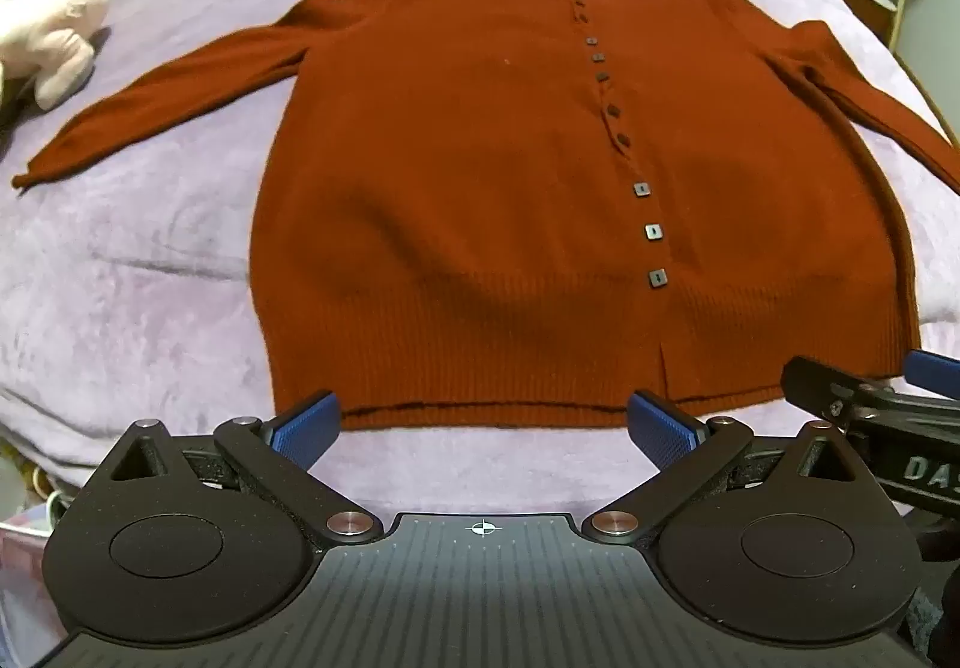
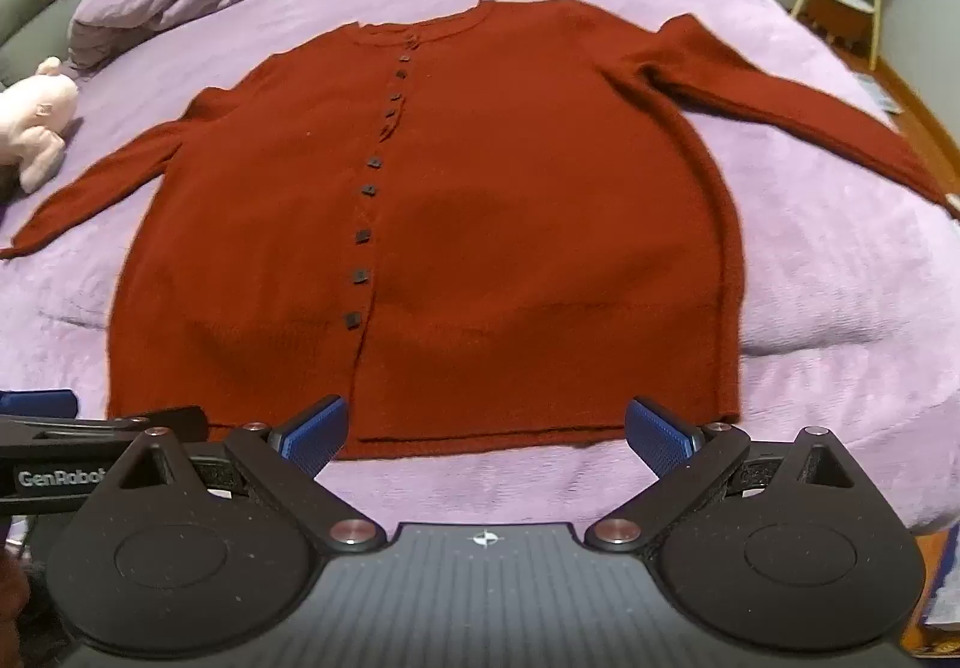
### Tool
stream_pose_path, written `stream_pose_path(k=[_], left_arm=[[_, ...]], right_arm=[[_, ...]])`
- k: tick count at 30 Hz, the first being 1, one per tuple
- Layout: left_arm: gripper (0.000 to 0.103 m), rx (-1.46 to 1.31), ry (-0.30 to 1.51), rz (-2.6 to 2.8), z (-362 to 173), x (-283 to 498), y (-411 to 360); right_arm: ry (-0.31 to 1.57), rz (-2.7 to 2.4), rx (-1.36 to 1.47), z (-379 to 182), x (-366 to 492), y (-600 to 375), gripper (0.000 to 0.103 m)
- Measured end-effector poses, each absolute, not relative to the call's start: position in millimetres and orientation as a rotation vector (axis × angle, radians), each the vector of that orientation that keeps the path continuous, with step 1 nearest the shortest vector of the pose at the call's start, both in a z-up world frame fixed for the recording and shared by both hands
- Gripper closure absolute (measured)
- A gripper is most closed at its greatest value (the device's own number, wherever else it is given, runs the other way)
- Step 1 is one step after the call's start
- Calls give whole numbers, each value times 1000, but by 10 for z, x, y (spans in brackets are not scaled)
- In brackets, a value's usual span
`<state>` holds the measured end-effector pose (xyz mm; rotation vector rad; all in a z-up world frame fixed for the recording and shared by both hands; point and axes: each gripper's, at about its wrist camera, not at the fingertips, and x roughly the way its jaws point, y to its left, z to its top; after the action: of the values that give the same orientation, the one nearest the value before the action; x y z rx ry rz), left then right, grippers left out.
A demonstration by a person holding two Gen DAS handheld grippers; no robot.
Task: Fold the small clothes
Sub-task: 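Grasp the cardigan sleeve with the right tool and fold it across the body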
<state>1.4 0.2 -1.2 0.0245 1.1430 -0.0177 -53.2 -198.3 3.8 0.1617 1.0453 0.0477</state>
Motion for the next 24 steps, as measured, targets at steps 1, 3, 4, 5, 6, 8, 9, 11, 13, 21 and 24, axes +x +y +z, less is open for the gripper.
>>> stream_pose_path(k=[1,3,4,5,6,8,9,11,13,21,24], left_arm=[[0,22,1148,-19,-25,29,2],[0,22,1159,-22,-50,64,-7],[0,23,1164,-23,-62,84,-13],[0,23,1168,-25,-74,107,-20],[0,21,1172,-29,-85,131,-28],[0,15,1179,-44,-84,187,-46],[0,7,1181,-56,-88,227,-55],[0,-13,1136,-71,-98,309,-84],[0,-49,1099,-94,-81,438,-92],[0,-137,1027,-126,-226,1108,-54],[0,-124,1001,-84,-348,1284,-80]], right_arm=[[1042,70,189,26,-521,-2007,4],[1027,96,249,0,-504,-2078,4],[1016,103,270,-9,-501,-2104,4],[998,115,298,-22,-499,-2146,4],[979,130,328,-40,-493,-2201,4],[969,130,363,-72,-455,-2293,4],[960,138,386,-89,-434,-2347,4],[926,161,452,-127,-381,-2510,4],[893,130,500,-159,-274,-2716,6],[582,-327,809,-395,190,-4476,41],[558,-520,992,-676,238,-5121,60]])
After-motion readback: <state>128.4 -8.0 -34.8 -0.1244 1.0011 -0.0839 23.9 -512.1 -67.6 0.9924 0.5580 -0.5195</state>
